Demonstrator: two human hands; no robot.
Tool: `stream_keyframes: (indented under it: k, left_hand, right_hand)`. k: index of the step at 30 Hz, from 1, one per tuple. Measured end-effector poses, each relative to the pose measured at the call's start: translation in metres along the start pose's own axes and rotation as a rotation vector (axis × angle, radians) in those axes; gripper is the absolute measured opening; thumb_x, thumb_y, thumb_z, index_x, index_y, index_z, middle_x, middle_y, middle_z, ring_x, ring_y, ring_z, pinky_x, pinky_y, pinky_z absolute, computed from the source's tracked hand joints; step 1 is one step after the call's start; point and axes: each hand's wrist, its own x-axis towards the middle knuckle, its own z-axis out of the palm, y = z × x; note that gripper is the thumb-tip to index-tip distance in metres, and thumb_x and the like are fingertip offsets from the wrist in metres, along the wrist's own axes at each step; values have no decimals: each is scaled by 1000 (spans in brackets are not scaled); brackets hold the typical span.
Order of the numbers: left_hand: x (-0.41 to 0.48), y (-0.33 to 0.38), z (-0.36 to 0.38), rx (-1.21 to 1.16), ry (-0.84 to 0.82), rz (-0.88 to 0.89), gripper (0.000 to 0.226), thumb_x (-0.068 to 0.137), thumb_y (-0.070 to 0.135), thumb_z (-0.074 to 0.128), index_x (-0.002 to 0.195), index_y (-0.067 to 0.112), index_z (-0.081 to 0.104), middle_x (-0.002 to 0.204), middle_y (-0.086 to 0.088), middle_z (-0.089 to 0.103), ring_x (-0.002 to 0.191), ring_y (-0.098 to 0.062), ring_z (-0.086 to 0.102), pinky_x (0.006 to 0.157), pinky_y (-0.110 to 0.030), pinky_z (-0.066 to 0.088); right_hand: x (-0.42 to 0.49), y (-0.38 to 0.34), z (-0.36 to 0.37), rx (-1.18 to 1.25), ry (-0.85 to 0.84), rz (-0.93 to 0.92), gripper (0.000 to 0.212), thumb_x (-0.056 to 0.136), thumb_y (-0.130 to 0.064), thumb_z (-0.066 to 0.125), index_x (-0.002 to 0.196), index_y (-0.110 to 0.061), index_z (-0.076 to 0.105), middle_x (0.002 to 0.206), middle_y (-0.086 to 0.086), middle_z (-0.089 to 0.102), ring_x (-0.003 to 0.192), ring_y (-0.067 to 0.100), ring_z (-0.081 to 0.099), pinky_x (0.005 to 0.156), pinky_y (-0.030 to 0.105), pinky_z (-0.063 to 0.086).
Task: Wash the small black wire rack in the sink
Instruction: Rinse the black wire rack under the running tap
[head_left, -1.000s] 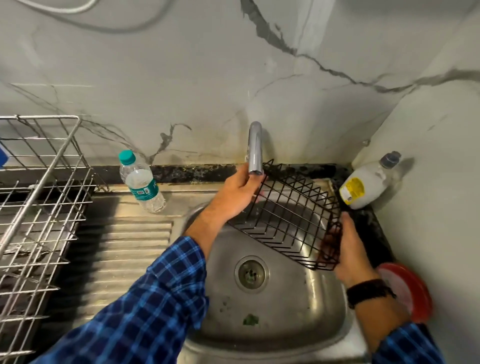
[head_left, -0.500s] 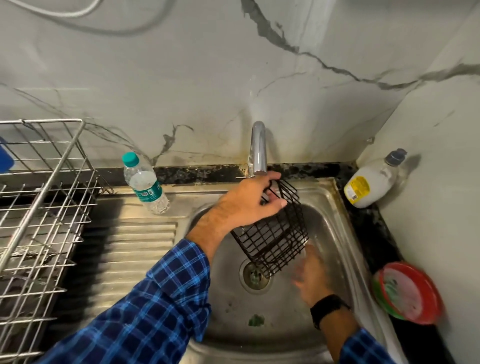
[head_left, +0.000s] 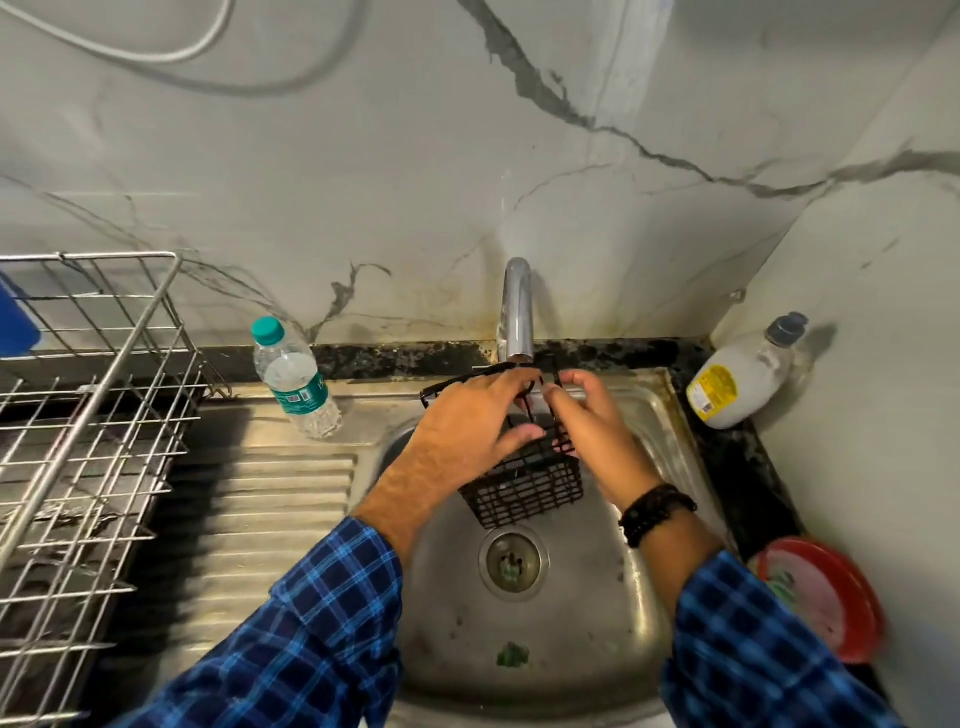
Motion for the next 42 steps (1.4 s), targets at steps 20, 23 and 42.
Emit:
stream_keyframes:
  k: [20, 23, 42]
  left_hand:
    - [-52, -28, 12, -1737, -242, -1386, 73, 94, 72, 38, 136, 16, 57, 135, -26, 60, 132, -52, 48, 102, -79, 31]
    - [-55, -26, 17, -1760, -364, -1445, 67, 95, 63, 45, 124, 4, 60, 123, -30, 64, 121, -53, 52, 106, -80, 25]
    - [-57, 35, 24, -1613, 160, -1384, 49, 100, -10, 44, 138, 20, 39, 119, -14, 48, 89, -38, 63, 45, -39, 60]
  right_hand:
    - [-58, 28, 16, 105, -4, -176, 36, 80, 7, 60, 71, -11, 31, 69, 2, 29, 65, 15, 29, 62, 39, 28]
    - [-75, 29, 6, 80, 0, -255, 31, 76, 8, 58, 71, -7, 31, 69, 9, 29, 64, 17, 29, 60, 38, 28]
    - [-88, 24, -25, 107, 282, -74, 33, 88, -75, 44, 98, -47, 60, 103, -2, 62, 103, 16, 60, 93, 45, 51]
